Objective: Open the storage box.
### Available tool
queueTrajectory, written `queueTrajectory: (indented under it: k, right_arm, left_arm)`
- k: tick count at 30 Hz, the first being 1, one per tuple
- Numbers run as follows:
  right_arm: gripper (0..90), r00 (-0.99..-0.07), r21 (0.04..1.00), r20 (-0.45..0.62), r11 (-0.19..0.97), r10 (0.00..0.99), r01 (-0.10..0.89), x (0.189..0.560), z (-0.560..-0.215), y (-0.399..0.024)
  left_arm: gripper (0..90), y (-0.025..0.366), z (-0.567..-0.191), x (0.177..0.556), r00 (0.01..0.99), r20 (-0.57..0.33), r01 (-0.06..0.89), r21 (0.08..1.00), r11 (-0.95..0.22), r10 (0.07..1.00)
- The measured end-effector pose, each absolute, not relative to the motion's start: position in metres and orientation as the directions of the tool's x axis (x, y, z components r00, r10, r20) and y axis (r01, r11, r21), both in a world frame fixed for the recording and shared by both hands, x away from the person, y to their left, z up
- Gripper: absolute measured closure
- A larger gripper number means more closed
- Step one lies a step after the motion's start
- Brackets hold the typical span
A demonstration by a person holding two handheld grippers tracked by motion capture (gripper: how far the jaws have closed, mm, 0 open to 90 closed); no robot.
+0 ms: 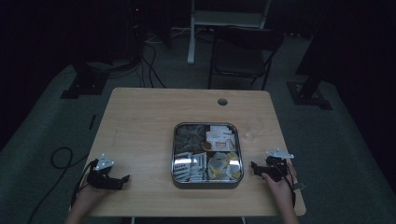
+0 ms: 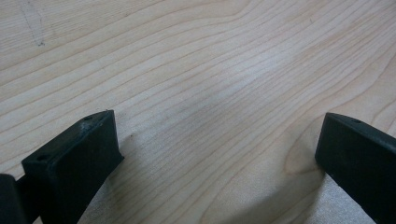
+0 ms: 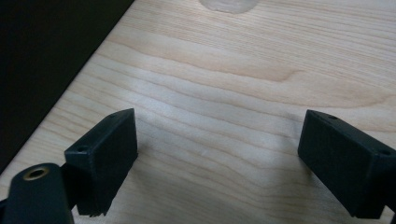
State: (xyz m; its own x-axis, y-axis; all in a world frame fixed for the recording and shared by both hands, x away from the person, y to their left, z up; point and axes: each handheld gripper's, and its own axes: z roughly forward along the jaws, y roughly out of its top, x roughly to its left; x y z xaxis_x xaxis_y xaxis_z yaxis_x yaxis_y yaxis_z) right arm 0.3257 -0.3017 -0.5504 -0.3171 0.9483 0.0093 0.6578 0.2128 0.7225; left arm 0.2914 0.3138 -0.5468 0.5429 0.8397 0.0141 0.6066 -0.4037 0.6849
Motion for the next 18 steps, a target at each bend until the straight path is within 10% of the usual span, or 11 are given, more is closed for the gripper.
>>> queueTrajectory:
  k: [18]
  right_arm:
    - [11.7, -0.308, 0.723, 0.011, 0.205, 0.951, 0.659, 0.3320, -0.5505, -0.3020]
  left_arm:
    - [0.3, 0.3128, -0.5467, 0.2920, 0.526, 0.013, 0.615, 0.684, -0.391, 0.850]
